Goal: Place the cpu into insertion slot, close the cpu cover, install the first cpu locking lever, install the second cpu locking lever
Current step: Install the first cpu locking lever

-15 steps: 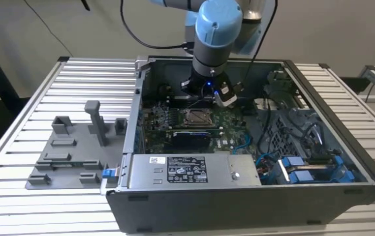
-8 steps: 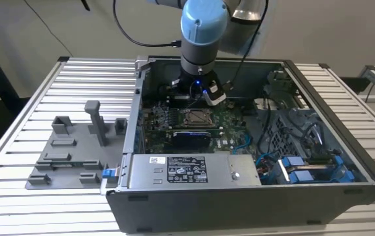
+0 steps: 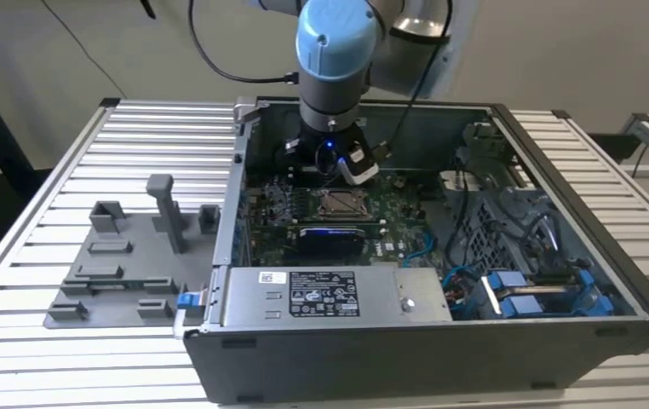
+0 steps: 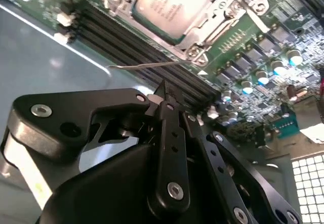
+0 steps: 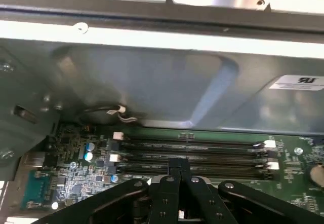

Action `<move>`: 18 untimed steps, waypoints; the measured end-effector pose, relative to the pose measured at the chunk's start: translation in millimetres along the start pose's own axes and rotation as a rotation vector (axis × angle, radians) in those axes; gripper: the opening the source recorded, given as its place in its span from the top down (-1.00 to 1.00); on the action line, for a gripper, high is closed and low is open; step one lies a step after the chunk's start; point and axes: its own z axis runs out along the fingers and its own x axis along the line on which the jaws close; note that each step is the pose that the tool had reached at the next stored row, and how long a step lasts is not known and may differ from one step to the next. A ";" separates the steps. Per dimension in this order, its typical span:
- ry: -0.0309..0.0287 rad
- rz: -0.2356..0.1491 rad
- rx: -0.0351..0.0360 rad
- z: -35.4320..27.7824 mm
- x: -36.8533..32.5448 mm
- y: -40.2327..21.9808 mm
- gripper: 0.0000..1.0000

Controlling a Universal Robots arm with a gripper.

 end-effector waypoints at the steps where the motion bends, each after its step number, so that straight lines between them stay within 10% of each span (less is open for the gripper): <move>1: 0.0001 0.000 0.0015 1.0 1.0 -0.5 0.79; 18: -0.0034 0.000 0.0107 9.4 5.4 -7.3 0.79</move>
